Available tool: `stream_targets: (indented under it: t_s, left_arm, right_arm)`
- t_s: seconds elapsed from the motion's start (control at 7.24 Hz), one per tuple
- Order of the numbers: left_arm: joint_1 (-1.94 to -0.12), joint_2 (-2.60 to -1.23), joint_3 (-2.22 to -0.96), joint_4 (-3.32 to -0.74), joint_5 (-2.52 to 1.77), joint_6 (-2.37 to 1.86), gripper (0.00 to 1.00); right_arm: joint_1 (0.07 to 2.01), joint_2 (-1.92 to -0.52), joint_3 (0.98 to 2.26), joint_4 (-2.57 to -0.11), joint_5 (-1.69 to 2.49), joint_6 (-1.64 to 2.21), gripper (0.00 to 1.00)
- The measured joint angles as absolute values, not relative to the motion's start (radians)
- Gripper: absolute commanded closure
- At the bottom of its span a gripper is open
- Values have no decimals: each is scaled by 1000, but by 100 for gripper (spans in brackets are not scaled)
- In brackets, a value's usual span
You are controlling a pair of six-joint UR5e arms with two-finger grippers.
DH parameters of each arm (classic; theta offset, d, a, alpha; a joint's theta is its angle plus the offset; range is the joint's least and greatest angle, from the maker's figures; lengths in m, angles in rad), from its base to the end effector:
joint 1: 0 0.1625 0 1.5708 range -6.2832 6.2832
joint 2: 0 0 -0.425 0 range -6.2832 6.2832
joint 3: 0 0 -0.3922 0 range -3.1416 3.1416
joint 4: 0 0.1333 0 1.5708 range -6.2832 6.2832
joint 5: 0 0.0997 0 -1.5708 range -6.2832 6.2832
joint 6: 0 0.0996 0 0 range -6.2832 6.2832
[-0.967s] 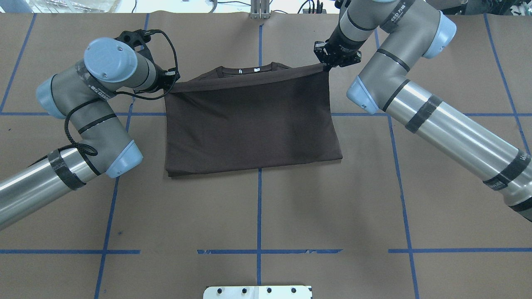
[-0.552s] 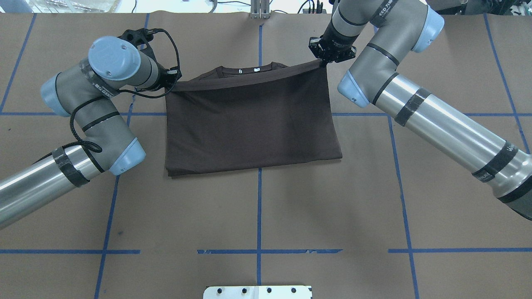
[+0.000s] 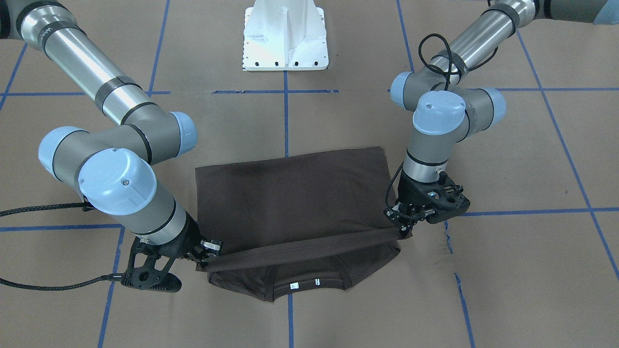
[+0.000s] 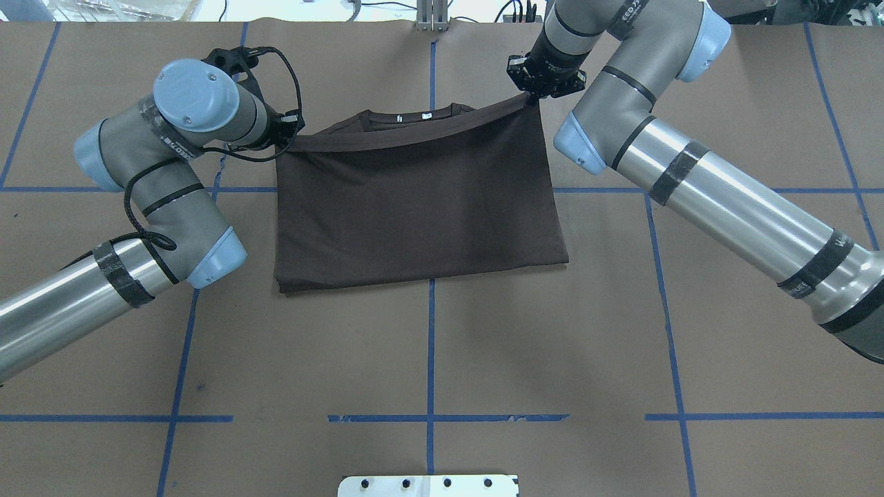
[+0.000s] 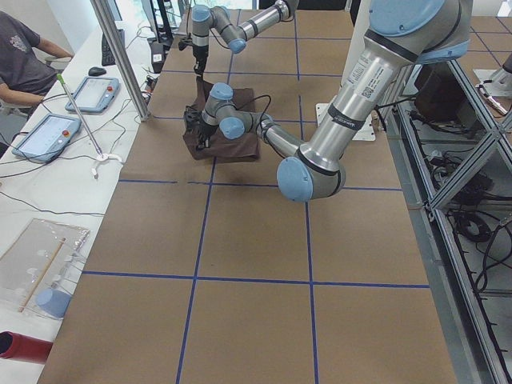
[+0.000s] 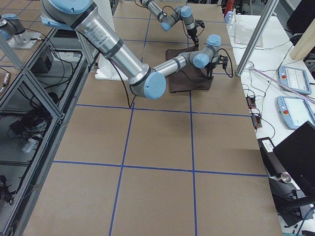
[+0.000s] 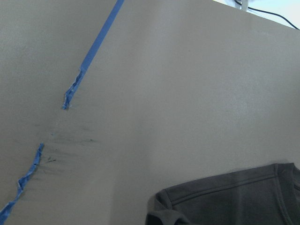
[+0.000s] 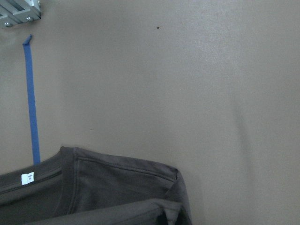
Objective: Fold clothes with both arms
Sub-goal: 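Release the hem near the collar and raise both grippers, then move the right gripper to the folded shirt's side edge and grasp it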
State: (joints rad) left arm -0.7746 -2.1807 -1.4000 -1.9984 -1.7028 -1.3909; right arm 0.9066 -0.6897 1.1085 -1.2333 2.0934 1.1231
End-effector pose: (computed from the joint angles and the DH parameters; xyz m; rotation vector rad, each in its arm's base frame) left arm 0.4435 -0.6022 0.3321 0.2909 0.8347 -0.4988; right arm -0.4384 -0.6956 0.2678 0.0754 -0.8878 0.2307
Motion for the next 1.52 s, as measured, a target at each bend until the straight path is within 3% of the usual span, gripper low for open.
stream_targets:
  t_s: [0.14,0.28,0.41,0.55,1.1,1.52]
  left_arm:
    - [-775,-2184,-1398,-1999,-1703,-1390,100]
    - [-775,-2186,-1398,-1999,-1703,-1390,67]
    - [-775,-2188,-1398,-1998,-1703,-1390,24]
    - [-775,-2190,-1398,-1998,-1702,-1389,0]
    - [-776,-2196,-1412,-1991,-1704,-1388,0]
    - [-778,-2194,-1483,-1977,-1710,-1398,0]
  right_arm:
    - [907,-689,1108,-1233,2089,1123,100]
    - [907,-689,1108,-1233,2087,1123,100]
    - [907,-689,1108,-1233,2087,1123,55]
    - [906,-689,1109,-1232,2087,1123,1]
    - [879,-745,1144,-1136,2075,1145,0]
    - [772,-940,1397,-1135,2064,1291,0]
